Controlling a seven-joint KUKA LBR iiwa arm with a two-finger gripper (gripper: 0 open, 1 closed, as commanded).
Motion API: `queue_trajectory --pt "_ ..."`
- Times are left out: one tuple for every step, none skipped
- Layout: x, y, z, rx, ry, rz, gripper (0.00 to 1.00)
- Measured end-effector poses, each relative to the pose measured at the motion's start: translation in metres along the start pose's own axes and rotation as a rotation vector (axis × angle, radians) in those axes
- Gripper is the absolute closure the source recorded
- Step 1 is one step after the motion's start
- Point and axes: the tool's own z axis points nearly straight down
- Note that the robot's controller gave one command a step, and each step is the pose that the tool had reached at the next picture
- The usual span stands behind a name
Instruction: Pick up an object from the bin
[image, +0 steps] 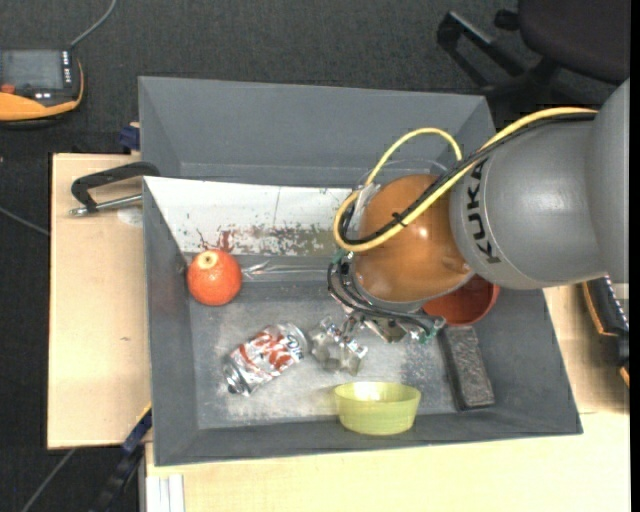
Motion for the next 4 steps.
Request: queue_trajectory --pt "-0.072 0.017 -0.027 0.004 -0.012 -0.309 1.0" --pt "-0.058 -0.004 -0.096 0.015 -0.02 -0.679 1.0" --pt "-0.064 0.031 -0.156 0.022 -0.031 -0.663 1.0" --pt "-0.041 0.086 -0.17 0.025 -0.033 -0.827 1.0"
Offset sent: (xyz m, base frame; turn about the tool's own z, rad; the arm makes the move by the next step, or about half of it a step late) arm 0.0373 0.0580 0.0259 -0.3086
